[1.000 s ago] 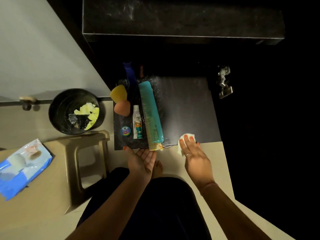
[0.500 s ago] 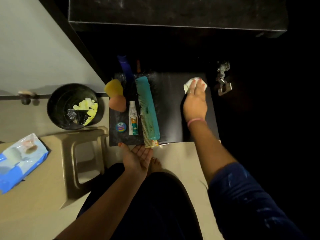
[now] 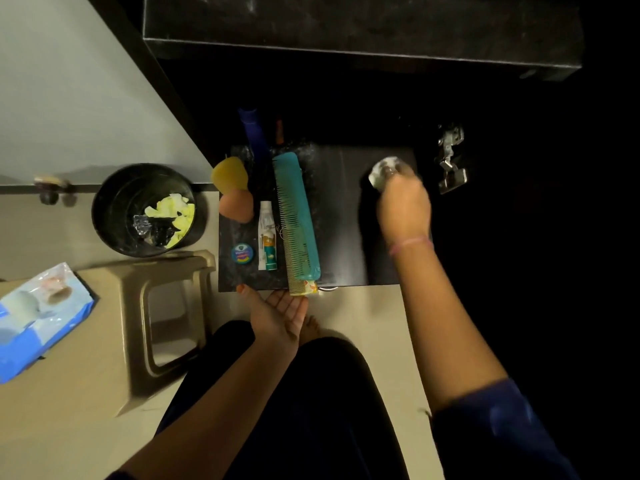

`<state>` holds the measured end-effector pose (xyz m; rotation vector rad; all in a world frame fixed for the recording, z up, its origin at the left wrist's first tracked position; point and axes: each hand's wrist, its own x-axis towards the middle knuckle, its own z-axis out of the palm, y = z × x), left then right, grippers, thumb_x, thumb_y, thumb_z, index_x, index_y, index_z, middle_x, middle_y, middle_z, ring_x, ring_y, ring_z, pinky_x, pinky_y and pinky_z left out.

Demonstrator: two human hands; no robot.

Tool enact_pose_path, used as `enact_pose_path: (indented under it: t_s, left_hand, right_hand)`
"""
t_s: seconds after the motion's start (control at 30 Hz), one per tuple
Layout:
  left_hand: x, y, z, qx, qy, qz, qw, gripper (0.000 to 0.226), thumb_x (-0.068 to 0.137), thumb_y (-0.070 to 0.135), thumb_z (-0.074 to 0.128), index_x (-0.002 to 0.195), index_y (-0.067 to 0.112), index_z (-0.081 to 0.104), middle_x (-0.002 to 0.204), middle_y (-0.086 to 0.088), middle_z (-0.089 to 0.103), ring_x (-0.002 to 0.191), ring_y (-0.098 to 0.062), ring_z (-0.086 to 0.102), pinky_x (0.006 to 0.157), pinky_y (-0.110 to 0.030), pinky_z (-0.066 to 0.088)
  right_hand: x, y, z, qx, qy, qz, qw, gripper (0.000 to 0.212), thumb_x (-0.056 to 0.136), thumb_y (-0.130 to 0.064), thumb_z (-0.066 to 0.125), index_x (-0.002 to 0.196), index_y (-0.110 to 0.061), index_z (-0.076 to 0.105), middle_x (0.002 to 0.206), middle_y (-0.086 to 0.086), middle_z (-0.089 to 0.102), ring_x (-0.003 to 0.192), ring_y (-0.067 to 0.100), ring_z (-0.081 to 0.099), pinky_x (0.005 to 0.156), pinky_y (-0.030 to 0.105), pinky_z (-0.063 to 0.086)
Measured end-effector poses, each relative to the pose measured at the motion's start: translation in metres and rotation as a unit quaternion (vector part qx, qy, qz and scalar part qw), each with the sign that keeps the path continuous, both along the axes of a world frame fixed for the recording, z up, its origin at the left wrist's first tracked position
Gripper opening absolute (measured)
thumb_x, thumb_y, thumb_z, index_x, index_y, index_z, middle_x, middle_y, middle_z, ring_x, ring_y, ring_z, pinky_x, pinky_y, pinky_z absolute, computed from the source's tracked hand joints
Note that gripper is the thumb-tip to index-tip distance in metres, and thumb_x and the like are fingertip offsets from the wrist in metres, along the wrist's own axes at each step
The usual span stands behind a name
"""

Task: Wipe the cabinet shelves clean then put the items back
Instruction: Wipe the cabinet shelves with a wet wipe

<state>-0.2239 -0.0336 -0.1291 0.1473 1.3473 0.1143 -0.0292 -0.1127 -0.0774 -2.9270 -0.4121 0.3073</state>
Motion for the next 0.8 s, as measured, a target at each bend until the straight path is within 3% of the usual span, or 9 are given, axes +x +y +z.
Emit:
enact_pose_path:
  t_s: [0.07, 0.13, 0.2, 0.3, 0.47, 0.57, 0.67, 0.8]
  left_hand:
    - [-0.001, -0.001, -0.001, 0.007, 0.001, -0.009, 1.0, 0.088, 0.083, 0.074, 0.025, 0.126, 0.001, 0.049, 0.124, -0.014, 0.06, 0.113, -0.026, 0.058, 0.095, -0.036, 0.044]
    - [-0.003, -0.001, -0.001, 0.011, -0.001, -0.019, 1.0, 0.086, 0.084, 0.074, 0.024, 0.123, 0.002, 0.05, 0.11, -0.012, 0.064, 0.106, -0.025, 0.059, 0.094, -0.035, 0.045]
    - [-0.002, 0.0, -0.001, 0.014, 0.0, -0.028, 1.0, 0.084, 0.085, 0.073, 0.023, 0.121, 0.002, 0.05, 0.104, -0.012, 0.063, 0.103, -0.025, 0.058, 0.093, -0.036, 0.045]
    - [-0.002, -0.001, -0.001, 0.013, 0.003, -0.031, 0.999, 0.083, 0.085, 0.072, 0.022, 0.121, 0.003, 0.049, 0.117, -0.014, 0.059, 0.106, -0.025, 0.057, 0.094, -0.036, 0.044]
    - [-0.002, 0.0, -0.002, 0.008, 0.0, -0.022, 1.0, 0.09, 0.085, 0.073, 0.021, 0.132, -0.001, 0.044, 0.133, -0.015, 0.054, 0.122, -0.026, 0.053, 0.095, -0.035, 0.043]
    - [-0.001, 0.001, -0.001, 0.0, -0.005, -0.01, 1.0, 0.09, 0.085, 0.072, 0.022, 0.133, -0.001, 0.042, 0.136, -0.016, 0.051, 0.125, -0.027, 0.05, 0.098, -0.036, 0.041]
    - [0.0, 0.002, 0.001, -0.006, -0.008, -0.005, 1.0, 0.09, 0.085, 0.073, 0.022, 0.134, -0.001, 0.041, 0.137, -0.016, 0.05, 0.127, -0.027, 0.049, 0.098, -0.036, 0.041]
    - [-0.001, 0.005, 0.005, -0.018, -0.01, -0.002, 1.0, 0.091, 0.085, 0.073, 0.024, 0.135, 0.0, 0.04, 0.137, -0.016, 0.051, 0.126, -0.027, 0.05, 0.096, -0.036, 0.042]
  right_hand:
    - [0.029, 0.024, -0.028, 0.032, 0.026, 0.068, 0.997, 0.043, 0.096, -0.008, 0.037, 0.139, -0.007, 0.04, 0.146, 0.015, 0.036, 0.134, 0.033, 0.035, 0.107, 0.041, 0.038]
    - [0.046, 0.031, -0.055, 0.0, 0.037, 0.096, 0.995, 0.048, 0.098, -0.019, 0.034, 0.144, -0.006, 0.03, 0.15, 0.018, 0.028, 0.139, 0.037, 0.024, 0.113, 0.044, 0.029]
    - [0.058, 0.023, -0.066, -0.009, 0.014, 0.03, 0.999, 0.053, 0.1, -0.032, 0.029, 0.143, -0.001, 0.031, 0.15, 0.021, 0.028, 0.14, 0.037, 0.024, 0.113, 0.043, 0.025]
    - [0.056, -0.002, -0.071, 0.041, 0.019, -0.085, 0.995, 0.061, 0.1, -0.038, 0.027, 0.147, -0.001, 0.019, 0.155, 0.019, 0.018, 0.143, 0.031, 0.018, 0.117, 0.036, 0.017]
    - [-0.019, -0.034, -0.07, 0.077, 0.029, -0.083, 0.993, 0.059, 0.101, -0.034, 0.029, 0.148, -0.002, 0.014, 0.157, 0.015, 0.011, 0.146, 0.028, 0.007, 0.119, 0.036, 0.01]
    - [-0.074, -0.072, -0.066, 0.032, 0.02, -0.087, 0.995, 0.053, 0.099, -0.014, 0.036, 0.148, -0.004, 0.02, 0.156, 0.014, 0.017, 0.144, 0.028, 0.019, 0.116, 0.038, 0.027]
    - [-0.103, -0.095, -0.051, -0.03, 0.053, -0.128, 0.99, 0.064, 0.087, 0.011, 0.038, 0.147, -0.009, 0.027, 0.155, 0.009, 0.024, 0.13, 0.029, 0.043, 0.097, 0.033, 0.047]
    - [-0.08, -0.075, -0.008, -0.133, 0.123, -0.145, 0.973, 0.031, 0.09, 0.002, 0.041, 0.116, -0.002, 0.057, 0.118, 0.02, 0.06, 0.105, 0.037, 0.062, 0.081, 0.036, 0.051]
